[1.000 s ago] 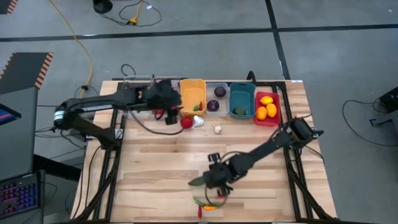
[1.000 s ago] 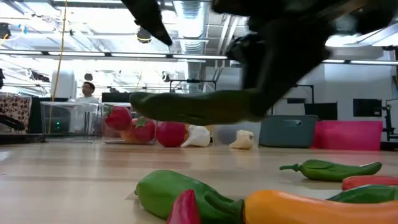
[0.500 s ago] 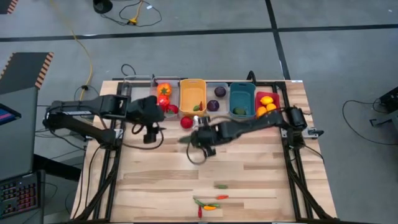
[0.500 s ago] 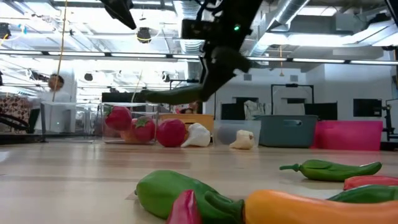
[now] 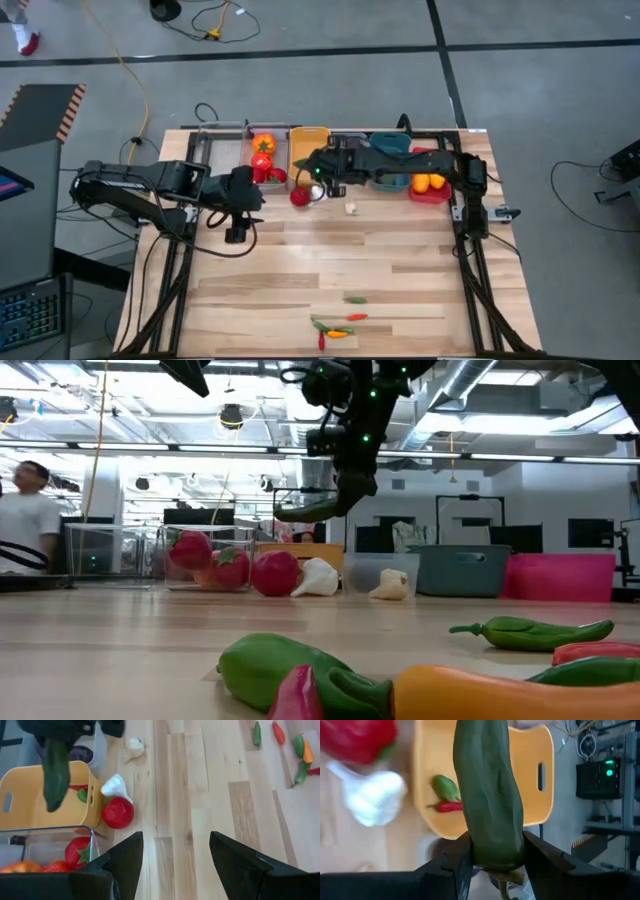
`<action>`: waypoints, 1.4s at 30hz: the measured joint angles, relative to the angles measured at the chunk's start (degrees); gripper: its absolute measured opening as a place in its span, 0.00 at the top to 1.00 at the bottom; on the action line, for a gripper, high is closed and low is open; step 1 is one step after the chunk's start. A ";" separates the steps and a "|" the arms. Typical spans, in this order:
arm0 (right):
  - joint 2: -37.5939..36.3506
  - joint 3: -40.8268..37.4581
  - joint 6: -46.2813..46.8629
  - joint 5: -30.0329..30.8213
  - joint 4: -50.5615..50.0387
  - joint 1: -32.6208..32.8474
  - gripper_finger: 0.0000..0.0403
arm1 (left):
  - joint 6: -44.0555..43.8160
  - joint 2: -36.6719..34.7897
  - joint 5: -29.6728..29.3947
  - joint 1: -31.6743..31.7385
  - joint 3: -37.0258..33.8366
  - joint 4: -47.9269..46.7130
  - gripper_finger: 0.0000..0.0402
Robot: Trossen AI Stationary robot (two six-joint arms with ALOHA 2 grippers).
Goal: Sort produce into baskets
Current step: Put the green chili pepper into the yellow bin
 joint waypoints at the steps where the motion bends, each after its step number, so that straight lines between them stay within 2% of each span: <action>1: -0.01 0.00 -0.02 -0.02 0.03 -0.62 0.54 | -0.06 0.00 0.00 -0.02 0.00 0.00 0.46; 11: -0.02 0.00 0.03 -0.01 0.09 -3.00 0.38 | -0.18 0.00 -0.11 -0.07 -0.02 0.70 0.46; 17: -0.02 0.00 1.73 0.08 -0.14 -2.07 0.37 | -0.33 0.68 0.36 -0.35 -0.46 3.17 0.46; 21: -0.01 0.00 3.46 3.03 -1.91 0.13 0.37 | -0.22 1.74 3.66 -1.98 -3.75 10.14 0.46; 29: -0.02 0.00 4.52 10.90 -11.78 6.09 0.37 | -0.12 6.35 8.37 -9.10 -14.01 32.14 0.46; 35: -0.02 0.10 12.98 15.02 -20.62 10.32 0.37 | -0.63 13.54 8.36 -14.91 -18.07 46.95 0.46; 42: -0.09 3.73 25.93 15.07 -32.87 13.54 0.37 | -0.63 24.80 8.37 -19.74 -18.21 58.68 0.46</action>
